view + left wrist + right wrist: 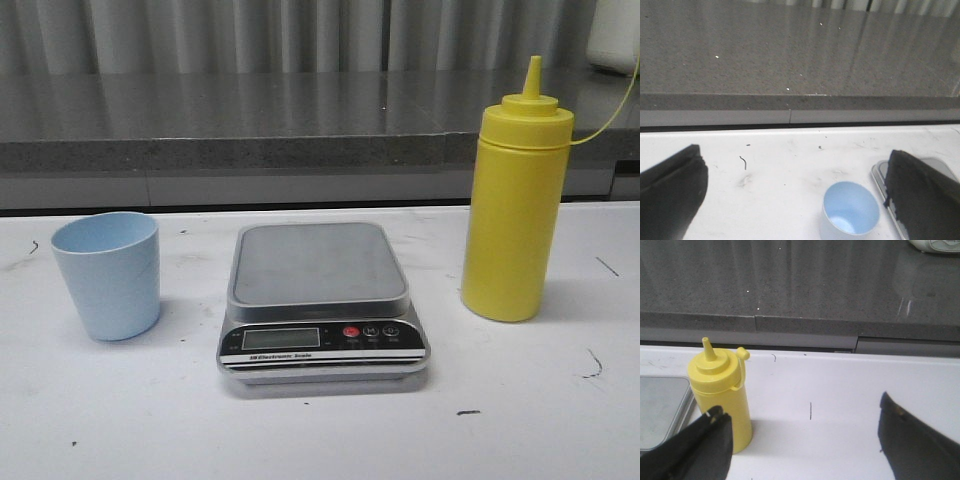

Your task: Pour seasoning into cup on scale with both arms

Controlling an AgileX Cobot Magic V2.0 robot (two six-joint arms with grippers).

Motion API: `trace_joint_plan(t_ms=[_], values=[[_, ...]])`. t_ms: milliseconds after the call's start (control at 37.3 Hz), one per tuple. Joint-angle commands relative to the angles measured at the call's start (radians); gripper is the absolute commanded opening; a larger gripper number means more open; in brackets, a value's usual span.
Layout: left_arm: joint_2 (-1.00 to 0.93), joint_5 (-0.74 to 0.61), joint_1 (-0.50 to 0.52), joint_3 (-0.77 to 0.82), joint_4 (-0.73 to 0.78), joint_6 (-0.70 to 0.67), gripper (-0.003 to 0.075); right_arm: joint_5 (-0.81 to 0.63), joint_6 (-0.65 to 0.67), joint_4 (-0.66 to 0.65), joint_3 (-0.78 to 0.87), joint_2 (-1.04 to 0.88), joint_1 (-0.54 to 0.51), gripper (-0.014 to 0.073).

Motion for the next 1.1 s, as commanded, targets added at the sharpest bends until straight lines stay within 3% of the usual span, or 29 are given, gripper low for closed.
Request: trace_joint_plan(t_ms=[0,268,509,778,885,1073], values=[[0.108,-0.018,-0.066,-0.110,-0.014,0.033,0.0691,-0.073,-0.004,0.001,-0.035,0.010,-0.006,0.0612],[0.580,0.254,-0.273,-0.410,0.032,0.057,0.0691,-0.073,-0.004,0.001,-0.035,0.010,-0.006,0.0612],[0.873,0.450,-0.304,-0.604,0.049,0.057,0.0691,-0.073,-0.004,0.001,-0.035,0.010,-0.006,0.0612],[1.057,0.489,-0.304,-0.683,0.055,0.057,0.0687,-0.073,-0.004,0.001,-0.035,0.010,-0.006,0.0612],[1.092,0.487,-0.304,-0.685,0.062,0.057,0.0642,-0.073,-0.004,0.001,-0.035,0.010,-0.006,0.0612],[1.113,0.493,-0.304,-0.685,0.078,0.057,0.0441,-0.073,-0.004,0.001,-0.035,0.010,-0.006,0.0612]])
